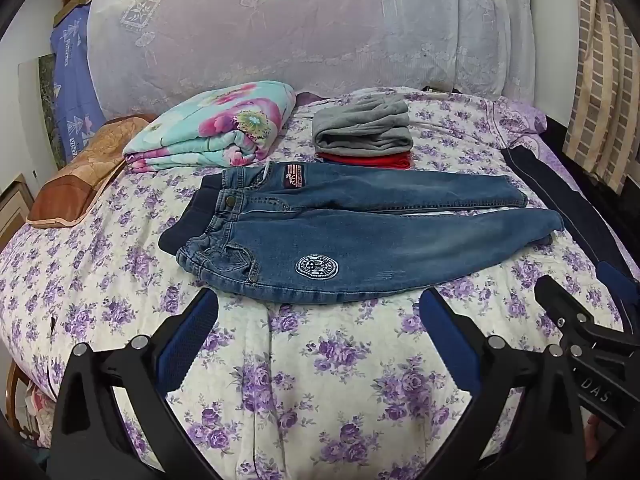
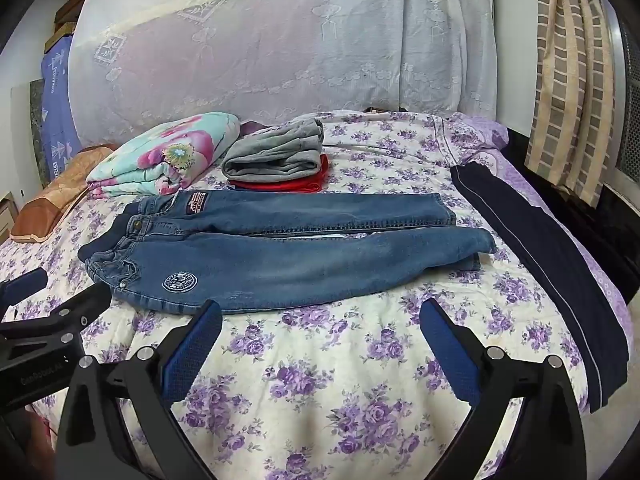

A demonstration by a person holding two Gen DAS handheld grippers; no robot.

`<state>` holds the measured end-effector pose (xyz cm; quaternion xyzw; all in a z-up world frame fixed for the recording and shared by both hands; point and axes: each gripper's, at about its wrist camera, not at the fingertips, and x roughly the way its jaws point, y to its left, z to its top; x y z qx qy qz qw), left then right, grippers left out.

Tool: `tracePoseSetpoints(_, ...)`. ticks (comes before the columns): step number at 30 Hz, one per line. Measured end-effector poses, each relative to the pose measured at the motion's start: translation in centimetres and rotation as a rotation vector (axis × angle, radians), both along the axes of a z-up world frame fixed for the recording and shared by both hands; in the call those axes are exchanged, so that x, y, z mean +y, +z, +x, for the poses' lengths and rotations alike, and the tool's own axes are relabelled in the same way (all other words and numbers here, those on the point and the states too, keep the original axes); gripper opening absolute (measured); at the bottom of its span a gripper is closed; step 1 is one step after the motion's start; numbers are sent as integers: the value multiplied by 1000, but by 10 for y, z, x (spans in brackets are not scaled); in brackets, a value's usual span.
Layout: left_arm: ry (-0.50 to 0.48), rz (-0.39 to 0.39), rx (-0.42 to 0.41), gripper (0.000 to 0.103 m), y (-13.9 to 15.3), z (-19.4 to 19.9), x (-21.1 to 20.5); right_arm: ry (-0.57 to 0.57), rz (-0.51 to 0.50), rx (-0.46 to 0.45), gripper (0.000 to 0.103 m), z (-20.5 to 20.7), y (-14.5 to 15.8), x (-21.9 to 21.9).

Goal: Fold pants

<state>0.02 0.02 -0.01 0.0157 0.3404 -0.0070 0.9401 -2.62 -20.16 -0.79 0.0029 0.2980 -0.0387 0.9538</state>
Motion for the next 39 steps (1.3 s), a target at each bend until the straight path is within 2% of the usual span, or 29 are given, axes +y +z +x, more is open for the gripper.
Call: tracePoseSetpoints(39,8,-13,3,98,0,-1,6,2,-2,3,100,1,-3,2)
